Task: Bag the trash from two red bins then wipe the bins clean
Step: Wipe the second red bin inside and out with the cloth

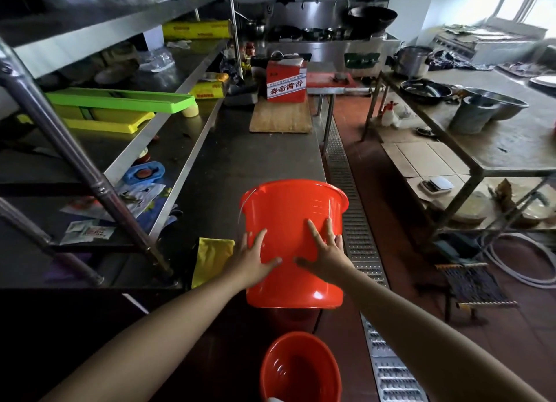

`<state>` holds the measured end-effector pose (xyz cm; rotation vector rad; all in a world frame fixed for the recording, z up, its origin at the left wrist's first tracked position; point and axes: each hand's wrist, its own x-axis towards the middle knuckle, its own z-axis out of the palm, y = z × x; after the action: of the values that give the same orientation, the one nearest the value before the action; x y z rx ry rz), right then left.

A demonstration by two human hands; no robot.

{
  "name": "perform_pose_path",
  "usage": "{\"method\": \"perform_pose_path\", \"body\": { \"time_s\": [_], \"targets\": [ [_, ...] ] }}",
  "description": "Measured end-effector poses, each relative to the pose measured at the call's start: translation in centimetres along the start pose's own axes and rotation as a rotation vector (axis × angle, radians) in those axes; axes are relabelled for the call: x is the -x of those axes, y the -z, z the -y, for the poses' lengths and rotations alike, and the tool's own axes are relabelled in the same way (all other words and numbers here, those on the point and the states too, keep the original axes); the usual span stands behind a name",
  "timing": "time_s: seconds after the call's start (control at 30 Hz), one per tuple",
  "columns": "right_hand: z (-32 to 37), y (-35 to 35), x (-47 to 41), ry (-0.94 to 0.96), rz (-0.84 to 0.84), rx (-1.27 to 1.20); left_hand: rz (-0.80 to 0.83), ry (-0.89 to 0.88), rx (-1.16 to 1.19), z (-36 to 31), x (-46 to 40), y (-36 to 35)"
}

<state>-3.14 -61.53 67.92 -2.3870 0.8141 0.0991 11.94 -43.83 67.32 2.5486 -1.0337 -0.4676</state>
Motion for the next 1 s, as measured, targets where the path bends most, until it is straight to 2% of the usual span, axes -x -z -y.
{"method": "perform_pose_path", "body": {
  "time_s": [0.17,0.27,0.4,0.47,0.53,0.6,0.7,0.83,0.87,0.97,1.0],
  "targets": [
    [-0.2,-0.7,1.8,0.019,-0.098,0.085,-0.223,-0.274,-0.096,-3.3,-3.4,3.2],
    [-0.6,-1.1,2.9,0.055,-0.123,0.141,-0.179,-0.293,-0.251,-5.9,-5.6,4.5],
    [-0.8,-2.0,3.9,0.068,-0.111,0.199,-0.052,-0.289,-0.334,-7.6,-7.1,4.8],
    [-1.0,-2.3,4.3,0.092,-0.110,0.212,-0.066,-0.285,-0.368,-8.1,-7.6,5.3],
    [-1.8,-1.8,4.4,0.156,-0.192,0.193,-0.116,-0.289,-0.392,-8.5,-7.6,6.0],
    [-3.1,-0.8,4.0,0.197,-0.362,0.018,-0.127,-0.319,-0.376,-8.2,-7.3,6.3],
    [-4.1,1.4,2.4,0.019,-0.487,-0.203,-0.100,-0.347,-0.321,-6.7,-5.6,6.1],
    [-4.2,4.4,-0.4,-0.215,-0.356,-0.370,-0.108,-0.375,-0.310,-4.5,-2.1,6.4],
    [-4.1,4.8,-0.6,-0.253,-0.292,-0.479,-0.096,-0.350,-0.287,-4.0,-1.1,6.3],
    [-4.2,5.0,-0.9,-0.358,-0.062,-1.062,-0.029,-0.232,-0.175,-1.4,2.4,5.5],
    [-4.5,4.7,-1.1,-0.391,-0.031,-1.146,-0.017,-0.218,-0.154,-0.3,3.7,5.2]
  ]
}}
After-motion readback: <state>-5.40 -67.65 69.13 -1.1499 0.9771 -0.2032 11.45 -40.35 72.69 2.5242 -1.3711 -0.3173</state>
